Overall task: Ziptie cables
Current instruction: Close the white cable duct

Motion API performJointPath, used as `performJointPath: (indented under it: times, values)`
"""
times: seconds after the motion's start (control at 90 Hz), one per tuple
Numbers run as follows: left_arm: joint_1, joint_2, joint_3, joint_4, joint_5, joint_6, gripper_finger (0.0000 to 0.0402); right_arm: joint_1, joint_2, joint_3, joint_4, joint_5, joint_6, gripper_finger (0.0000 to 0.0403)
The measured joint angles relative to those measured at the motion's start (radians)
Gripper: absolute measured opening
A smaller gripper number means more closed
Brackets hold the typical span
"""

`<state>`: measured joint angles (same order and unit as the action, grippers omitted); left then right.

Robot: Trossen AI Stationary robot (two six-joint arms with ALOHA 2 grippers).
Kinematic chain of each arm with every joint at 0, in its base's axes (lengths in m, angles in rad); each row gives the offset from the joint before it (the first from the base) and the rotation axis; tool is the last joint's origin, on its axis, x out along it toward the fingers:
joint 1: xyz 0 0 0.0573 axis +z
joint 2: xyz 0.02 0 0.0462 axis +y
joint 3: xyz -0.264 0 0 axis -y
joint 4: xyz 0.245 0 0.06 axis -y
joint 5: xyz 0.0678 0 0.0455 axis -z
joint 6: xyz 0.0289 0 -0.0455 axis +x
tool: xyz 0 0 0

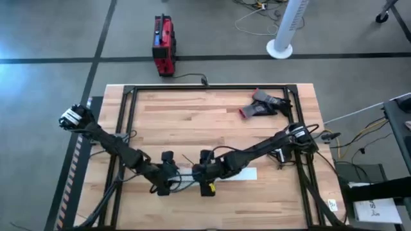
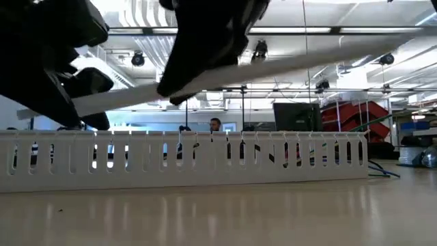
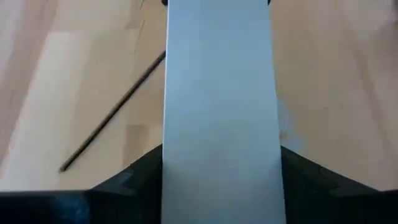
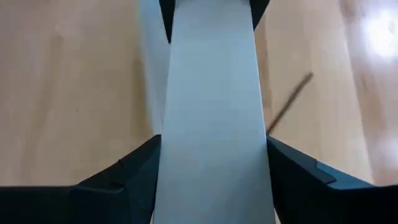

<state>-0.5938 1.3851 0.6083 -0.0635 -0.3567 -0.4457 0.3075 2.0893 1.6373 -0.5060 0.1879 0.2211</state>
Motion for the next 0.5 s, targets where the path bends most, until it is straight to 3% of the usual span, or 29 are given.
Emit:
performJointPath:
  times: [0.5]
  values:
    - [0.001, -0.009, 0.018, 0.021, 0.0, 0.007, 0.0203, -0.007, 0.04, -0.032, 0.25, 0.041, -0.103, 0.0279]
